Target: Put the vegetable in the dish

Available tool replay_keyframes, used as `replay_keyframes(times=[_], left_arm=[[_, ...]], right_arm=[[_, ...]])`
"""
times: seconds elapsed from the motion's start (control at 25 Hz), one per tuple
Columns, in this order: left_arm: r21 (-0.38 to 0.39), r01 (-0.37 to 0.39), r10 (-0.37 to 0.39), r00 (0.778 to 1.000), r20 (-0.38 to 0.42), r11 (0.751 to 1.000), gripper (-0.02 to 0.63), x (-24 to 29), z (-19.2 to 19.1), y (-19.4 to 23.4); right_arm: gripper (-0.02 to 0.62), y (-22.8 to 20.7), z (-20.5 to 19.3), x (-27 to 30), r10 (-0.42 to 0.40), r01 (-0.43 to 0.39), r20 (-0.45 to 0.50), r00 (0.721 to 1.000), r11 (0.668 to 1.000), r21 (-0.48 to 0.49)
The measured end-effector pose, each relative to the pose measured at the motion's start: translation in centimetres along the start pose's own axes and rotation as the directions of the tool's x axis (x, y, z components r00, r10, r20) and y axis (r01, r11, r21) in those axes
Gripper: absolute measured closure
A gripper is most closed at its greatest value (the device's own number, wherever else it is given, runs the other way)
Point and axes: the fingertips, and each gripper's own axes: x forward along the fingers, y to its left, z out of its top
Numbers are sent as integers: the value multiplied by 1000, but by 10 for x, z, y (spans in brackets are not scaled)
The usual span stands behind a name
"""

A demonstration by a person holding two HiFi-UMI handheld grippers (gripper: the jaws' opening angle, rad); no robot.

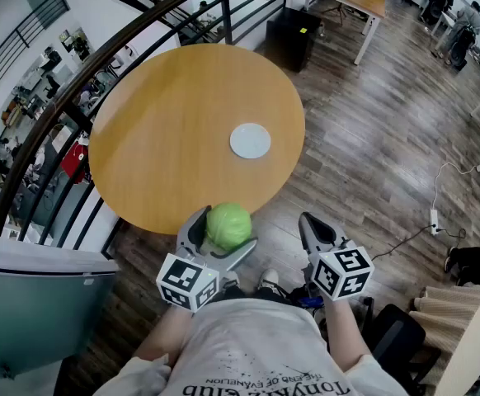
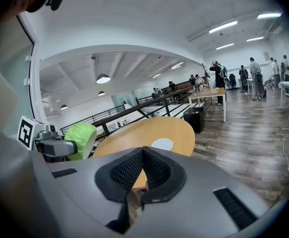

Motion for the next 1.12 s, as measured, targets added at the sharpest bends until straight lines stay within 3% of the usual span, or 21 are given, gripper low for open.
replay_keyframes(times=[0.48, 1.12], left_arm=[[4, -2, 2, 1000, -10, 1000, 112, -6, -3, -1], [10, 24, -24, 1000, -7, 1000, 112, -28, -2, 29]], right_arm=[[571, 3, -8, -3, 3, -3, -23, 1000, 1000, -6], [571, 15, 1, 10, -68, 68, -4, 998, 997, 21]])
